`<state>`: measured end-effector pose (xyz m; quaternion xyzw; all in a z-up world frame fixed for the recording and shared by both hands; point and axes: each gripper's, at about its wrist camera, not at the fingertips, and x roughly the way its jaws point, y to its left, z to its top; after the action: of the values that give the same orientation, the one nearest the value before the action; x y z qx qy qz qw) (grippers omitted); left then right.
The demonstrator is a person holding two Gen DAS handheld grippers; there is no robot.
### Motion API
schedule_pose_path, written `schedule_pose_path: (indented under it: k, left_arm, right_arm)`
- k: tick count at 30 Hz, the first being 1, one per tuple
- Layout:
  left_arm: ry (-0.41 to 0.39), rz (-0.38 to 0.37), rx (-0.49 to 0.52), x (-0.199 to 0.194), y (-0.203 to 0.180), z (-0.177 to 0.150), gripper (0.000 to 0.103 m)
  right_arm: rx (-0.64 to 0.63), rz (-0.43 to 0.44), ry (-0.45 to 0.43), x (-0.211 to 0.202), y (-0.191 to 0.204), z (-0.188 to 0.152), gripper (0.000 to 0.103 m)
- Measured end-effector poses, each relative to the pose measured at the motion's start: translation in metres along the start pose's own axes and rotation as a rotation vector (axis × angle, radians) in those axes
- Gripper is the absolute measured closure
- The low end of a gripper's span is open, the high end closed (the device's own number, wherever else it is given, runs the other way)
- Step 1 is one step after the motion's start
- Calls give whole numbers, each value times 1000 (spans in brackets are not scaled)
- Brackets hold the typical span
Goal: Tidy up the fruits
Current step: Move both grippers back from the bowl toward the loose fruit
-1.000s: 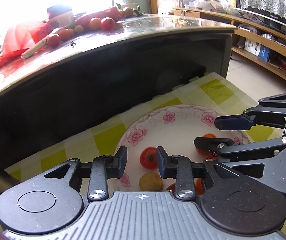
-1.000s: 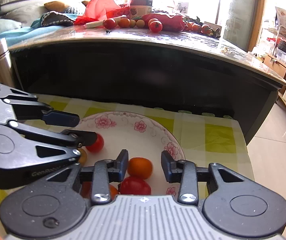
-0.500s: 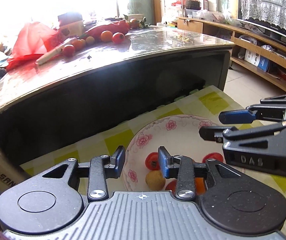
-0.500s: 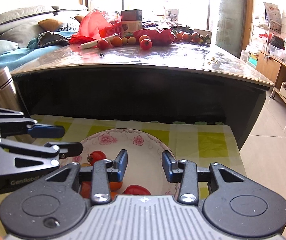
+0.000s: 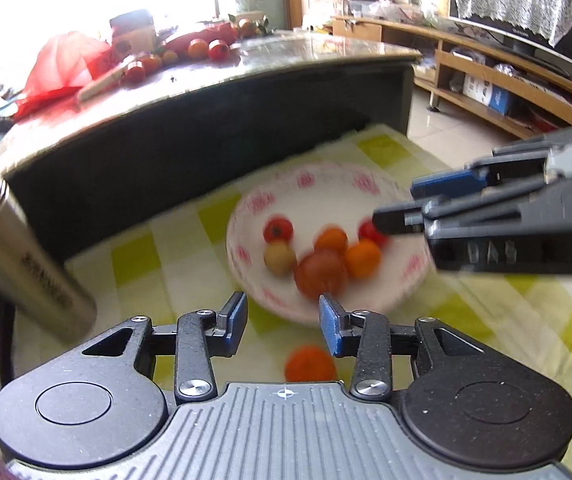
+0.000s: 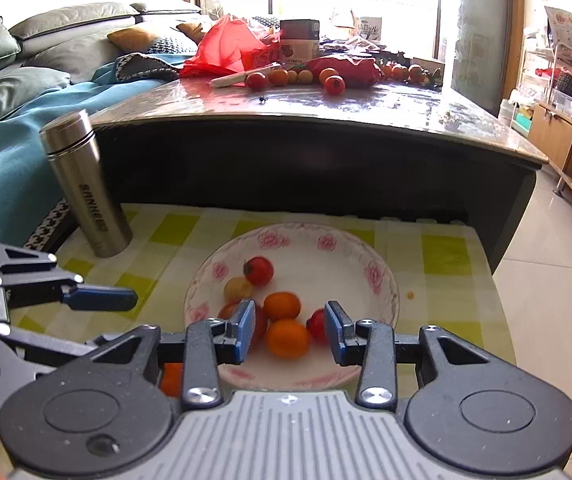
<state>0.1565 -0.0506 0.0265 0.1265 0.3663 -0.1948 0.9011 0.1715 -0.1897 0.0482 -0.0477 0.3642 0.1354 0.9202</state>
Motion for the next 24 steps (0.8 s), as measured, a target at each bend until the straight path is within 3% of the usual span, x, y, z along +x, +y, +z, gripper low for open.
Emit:
schedule_pose_path:
  k: [8, 16, 20, 24]
  left_arm:
    - [92, 2, 10, 10, -9, -39, 55]
    - [99, 1, 39, 27, -17, -54, 56]
    - [81, 3, 51, 25, -20, -57, 70]
    - [89, 6, 76, 17, -22, -62, 70]
  right_arm:
    - [8, 34, 46, -12, 16, -23, 60]
    - [11, 53, 78, -1, 21, -30, 60]
    - [15, 59, 90, 5, 21, -31, 60]
    - [9, 76, 108, 10, 27, -34, 60]
